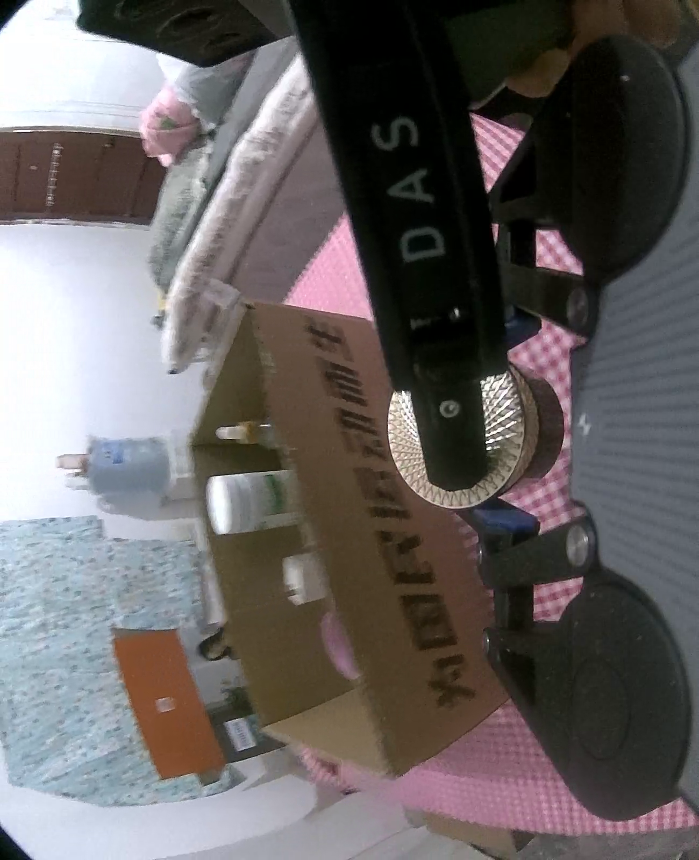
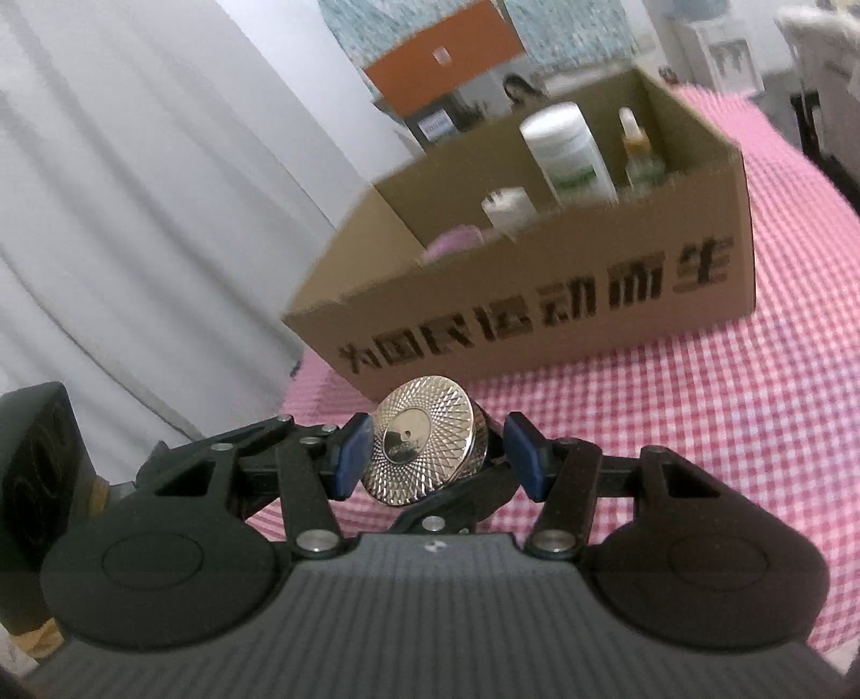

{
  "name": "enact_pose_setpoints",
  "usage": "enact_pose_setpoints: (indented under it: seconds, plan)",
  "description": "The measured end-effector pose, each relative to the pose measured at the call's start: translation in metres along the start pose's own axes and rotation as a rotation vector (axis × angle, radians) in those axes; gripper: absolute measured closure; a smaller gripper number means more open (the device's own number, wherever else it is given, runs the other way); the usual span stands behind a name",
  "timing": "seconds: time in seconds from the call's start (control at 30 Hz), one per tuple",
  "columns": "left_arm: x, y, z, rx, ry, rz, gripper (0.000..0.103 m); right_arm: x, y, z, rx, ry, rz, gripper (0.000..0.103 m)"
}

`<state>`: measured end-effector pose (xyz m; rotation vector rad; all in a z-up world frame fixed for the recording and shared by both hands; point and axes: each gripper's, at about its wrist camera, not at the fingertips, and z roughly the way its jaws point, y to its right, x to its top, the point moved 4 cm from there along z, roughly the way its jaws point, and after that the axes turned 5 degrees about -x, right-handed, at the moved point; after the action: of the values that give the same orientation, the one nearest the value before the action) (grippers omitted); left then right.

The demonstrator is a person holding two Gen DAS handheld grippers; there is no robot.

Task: Organize rigid objects
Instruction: 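Lift the gold round tin with the right gripper over the box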

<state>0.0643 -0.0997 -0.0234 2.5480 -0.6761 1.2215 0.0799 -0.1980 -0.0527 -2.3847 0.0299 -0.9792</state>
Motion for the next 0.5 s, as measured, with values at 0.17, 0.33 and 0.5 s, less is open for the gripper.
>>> enact_pose_setpoints:
  seconds: [0.17, 0.33, 0.5]
  plan:
    - [0.028, 0.002, -0.024, 0.019, 0.094, 0.021, 0.046, 0.021, -0.019, -0.027, 0.012, 0.096, -0.062, 0.049]
    - [0.066, -0.004, -0.026, 0.009, 0.146, 0.016, 0.046, 0.058, -0.028, -0.039, 0.019, 0.146, -0.116, 0.049]
    - [0.109, -0.015, -0.002, -0.016, 0.144, 0.003, 0.046, 0.104, -0.023, -0.037, 0.018, 0.150, -0.159, 0.049]
